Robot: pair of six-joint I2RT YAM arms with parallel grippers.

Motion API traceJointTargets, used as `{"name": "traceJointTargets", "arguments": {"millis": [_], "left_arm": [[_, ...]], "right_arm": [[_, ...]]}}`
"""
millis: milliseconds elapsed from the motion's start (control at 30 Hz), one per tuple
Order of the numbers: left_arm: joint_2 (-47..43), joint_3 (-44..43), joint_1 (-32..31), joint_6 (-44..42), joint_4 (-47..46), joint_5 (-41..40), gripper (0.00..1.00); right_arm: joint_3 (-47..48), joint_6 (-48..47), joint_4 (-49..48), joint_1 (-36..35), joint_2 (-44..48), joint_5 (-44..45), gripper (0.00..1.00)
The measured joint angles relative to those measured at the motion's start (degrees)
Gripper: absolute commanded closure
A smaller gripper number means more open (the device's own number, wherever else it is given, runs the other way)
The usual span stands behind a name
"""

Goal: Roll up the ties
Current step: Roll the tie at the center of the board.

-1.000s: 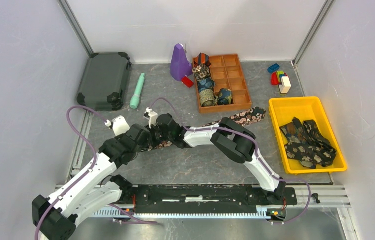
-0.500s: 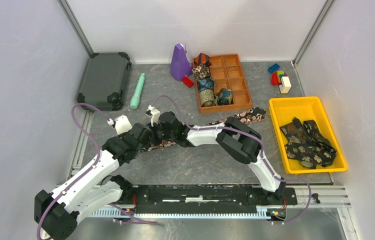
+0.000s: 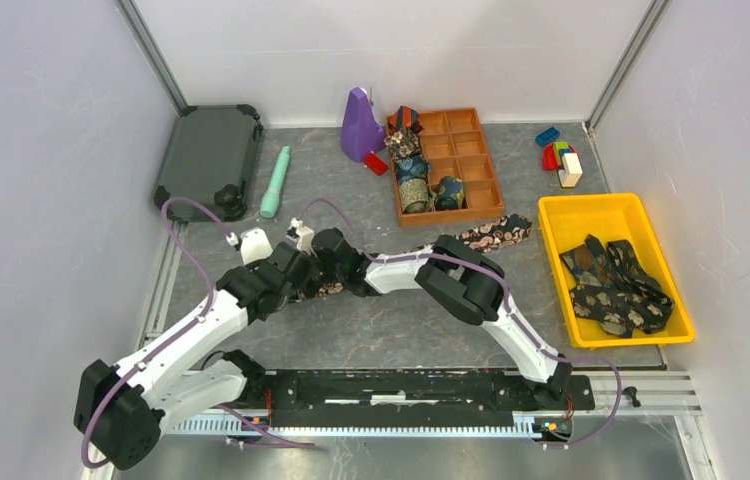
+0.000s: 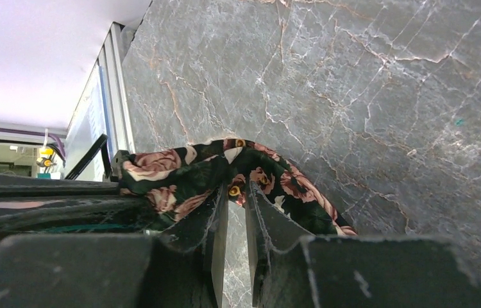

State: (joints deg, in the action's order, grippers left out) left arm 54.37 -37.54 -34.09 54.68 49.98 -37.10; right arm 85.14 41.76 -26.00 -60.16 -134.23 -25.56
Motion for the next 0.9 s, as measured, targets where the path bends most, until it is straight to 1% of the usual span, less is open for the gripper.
{"name": "traceJointTargets", "arguments": {"millis": [200,433,800,900], "left_arm": [[3.2,0.0,0.0,-1.1,-1.7,1.2,0.98],[6.2,-0.1,0.2,-2.1,-3.0,2.7,0.98],[12.8,-1.0,0.3,-3.0,-6.8,6.8,0.98],[14.5,-1.2,0.3,-3.1,-7.6,7.6,0.98]], "right_arm": [[-0.5,-0.3,-0.6,1.4,0.0,-1.2,0.78],[-5.0,-1.3,-0.8,4.5,2.4,-1.9,0.78],[-18.4,-3.6,-2.4,10.3,15.7,-2.5,0.78],[-20.9,-4.0,-2.9,11.5,17.6,-2.4,0.78]]}}
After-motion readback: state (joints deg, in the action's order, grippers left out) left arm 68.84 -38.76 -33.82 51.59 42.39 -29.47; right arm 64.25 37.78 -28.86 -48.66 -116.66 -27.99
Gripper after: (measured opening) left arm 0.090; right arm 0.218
